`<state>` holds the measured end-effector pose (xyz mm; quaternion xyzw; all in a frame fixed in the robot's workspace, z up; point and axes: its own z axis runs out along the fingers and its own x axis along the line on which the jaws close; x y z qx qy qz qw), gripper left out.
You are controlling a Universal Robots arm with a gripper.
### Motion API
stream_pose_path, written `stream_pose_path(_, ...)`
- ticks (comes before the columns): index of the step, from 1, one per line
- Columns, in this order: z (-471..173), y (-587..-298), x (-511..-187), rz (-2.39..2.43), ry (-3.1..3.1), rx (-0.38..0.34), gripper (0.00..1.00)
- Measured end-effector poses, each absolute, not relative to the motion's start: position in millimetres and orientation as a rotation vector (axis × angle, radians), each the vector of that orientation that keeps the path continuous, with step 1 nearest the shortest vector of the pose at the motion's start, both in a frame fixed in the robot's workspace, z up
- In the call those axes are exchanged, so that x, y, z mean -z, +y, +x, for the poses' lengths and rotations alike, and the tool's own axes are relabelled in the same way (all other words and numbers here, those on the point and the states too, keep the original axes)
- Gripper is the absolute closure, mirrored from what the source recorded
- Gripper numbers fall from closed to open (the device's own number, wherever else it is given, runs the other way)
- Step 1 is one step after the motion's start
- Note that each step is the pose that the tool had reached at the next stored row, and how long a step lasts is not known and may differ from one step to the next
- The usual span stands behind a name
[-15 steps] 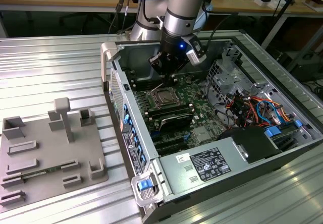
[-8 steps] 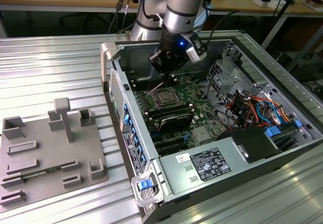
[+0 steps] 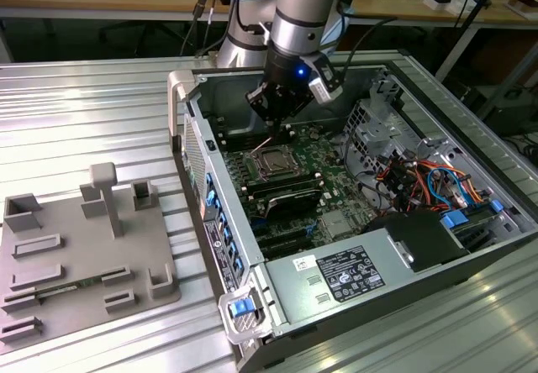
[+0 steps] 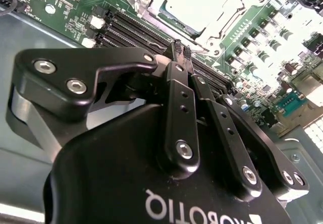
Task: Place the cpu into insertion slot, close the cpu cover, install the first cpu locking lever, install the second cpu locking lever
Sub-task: 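Install the first cpu locking lever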
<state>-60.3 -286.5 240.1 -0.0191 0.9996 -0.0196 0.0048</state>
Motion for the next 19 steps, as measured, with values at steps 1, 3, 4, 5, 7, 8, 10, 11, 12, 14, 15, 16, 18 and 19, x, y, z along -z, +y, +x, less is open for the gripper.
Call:
stream_pose_path(1,-60,-286,-239,-0.06,3.131,0.061,0.89)
stream_pose_path(3,-59,-285,-238,-0.06,3.13,0.061,0.89)
stream_pose_path(4,-59,-284,-237,-0.06,3.13,0.062,0.89)
stream_pose_path(5,-58,-284,-236,-0.06,3.13,0.062,0.89)
stream_pose_path(7,-57,-283,-235,-0.06,3.13,0.062,0.89)
stream_pose_path(8,-56,-282,-233,-0.06,3.13,0.062,0.89)
stream_pose_path(10,-55,-282,-231,-0.06,3.13,0.061,0.89)
stream_pose_path(11,-54,-281,-230,-0.06,3.129,0.062,0.89)
stream_pose_path(12,-54,-281,-229,-0.06,3.129,0.061,0.89)
stream_pose_path(14,-53,-281,-227,-0.06,3.128,0.062,0.89)
stream_pose_path(15,-52,-281,-227,-0.06,3.128,0.062,0.89)
stream_pose_path(16,-51,-281,-227,-0.06,3.128,0.062,0.89)
stream_pose_path(18,-50,-281,-226,-0.06,3.128,0.062,0.89)
stream_pose_path(19,-49,-281,-226,-0.06,3.128,0.062,0.89)
